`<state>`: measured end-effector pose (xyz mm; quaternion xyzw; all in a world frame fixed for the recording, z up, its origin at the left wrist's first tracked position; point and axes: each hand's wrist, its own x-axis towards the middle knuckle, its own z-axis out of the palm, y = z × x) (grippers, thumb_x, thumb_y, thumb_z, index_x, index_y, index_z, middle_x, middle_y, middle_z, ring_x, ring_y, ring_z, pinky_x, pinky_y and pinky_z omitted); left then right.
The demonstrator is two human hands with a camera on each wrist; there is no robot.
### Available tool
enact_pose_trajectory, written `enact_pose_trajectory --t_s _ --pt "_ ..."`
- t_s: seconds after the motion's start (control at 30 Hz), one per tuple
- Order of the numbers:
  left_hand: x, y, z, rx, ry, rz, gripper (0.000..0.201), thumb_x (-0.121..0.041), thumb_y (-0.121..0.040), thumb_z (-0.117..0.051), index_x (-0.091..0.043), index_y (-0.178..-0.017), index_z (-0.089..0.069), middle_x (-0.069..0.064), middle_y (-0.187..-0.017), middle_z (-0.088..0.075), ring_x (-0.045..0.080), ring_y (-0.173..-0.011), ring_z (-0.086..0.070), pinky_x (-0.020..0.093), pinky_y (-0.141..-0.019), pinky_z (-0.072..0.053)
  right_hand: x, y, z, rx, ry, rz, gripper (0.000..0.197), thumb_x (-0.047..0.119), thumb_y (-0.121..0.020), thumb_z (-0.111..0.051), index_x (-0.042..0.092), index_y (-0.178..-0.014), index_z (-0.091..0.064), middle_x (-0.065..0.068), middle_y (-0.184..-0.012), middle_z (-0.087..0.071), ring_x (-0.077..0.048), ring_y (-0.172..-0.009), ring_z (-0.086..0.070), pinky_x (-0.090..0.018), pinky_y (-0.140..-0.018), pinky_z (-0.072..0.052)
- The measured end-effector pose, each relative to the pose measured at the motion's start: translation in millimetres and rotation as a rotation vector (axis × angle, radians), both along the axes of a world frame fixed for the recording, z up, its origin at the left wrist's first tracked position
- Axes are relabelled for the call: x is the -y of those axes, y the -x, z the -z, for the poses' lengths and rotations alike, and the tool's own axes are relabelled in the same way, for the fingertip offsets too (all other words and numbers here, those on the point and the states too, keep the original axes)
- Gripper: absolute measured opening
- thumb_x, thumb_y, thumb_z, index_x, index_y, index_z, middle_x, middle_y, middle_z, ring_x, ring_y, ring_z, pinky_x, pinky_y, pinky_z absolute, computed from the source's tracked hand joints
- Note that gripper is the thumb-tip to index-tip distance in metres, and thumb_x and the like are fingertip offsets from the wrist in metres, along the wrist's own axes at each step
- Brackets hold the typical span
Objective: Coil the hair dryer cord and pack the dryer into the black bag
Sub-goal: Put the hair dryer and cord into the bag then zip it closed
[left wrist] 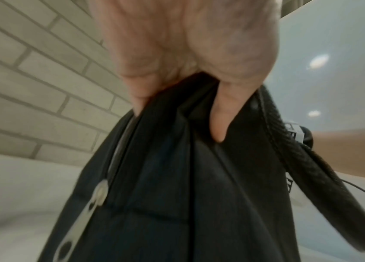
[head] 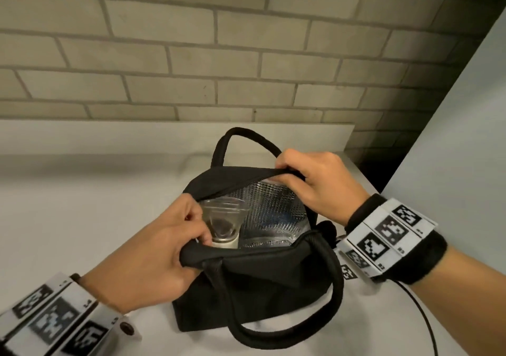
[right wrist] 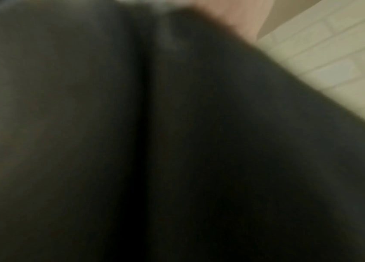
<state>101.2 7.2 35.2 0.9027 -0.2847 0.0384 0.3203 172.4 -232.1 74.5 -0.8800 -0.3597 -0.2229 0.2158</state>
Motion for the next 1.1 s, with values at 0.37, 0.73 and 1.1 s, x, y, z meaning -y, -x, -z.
enact_pose_trajectory --t_s 0.37,0.73,1.1 --pt "13.8 -7.4 -8.2 -0.005 -0.009 -0.279 0.036 -0.029 -0.067 -0.074 -0.047 -0.091 -0.054 -0.025 -0.094 -0.063 -0.003 -0.088 -0.060 0.015 -0.077 -0.047 25.7 -0.1 -1.2 -0.256 0.274 0.299 0.042 0.023 -0.077 -0.061 0.029 -0.112 -0.039 0.005 -0.125 -0.049 -0.021 -0.103 -0.053 -0.040 -0.077 -0.048" --pt "5.1 -11.9 -17.1 -0.675 0.352 0.058 0.052 -0.062 -0.026 -0.080 -0.036 -0.063 -0.054 -0.008 -0.063 -0.060 0.010 -0.061 -0.051 0.021 -0.055 -0.044 54.2 7.7 15.9 -0.739 0.069 0.339 0.041 0.048 -0.076 -0.059 0.014 -0.056 -0.051 -0.002 -0.058 -0.055 -0.015 -0.056 -0.051 -0.025 -0.056 -0.040" --pt "-6.9 -11.3 -3.5 -0.441 0.888 -0.003 0.054 -0.040 -0.025 -0.090 -0.029 -0.068 -0.058 -0.009 -0.087 -0.069 0.007 -0.078 -0.062 0.015 -0.064 -0.051 61.7 17.4 18.1 -1.008 -0.506 0.086 0.020 0.024 -0.076 -0.052 0.014 -0.059 -0.055 0.010 -0.046 -0.052 -0.002 -0.049 -0.046 -0.012 -0.052 -0.038"
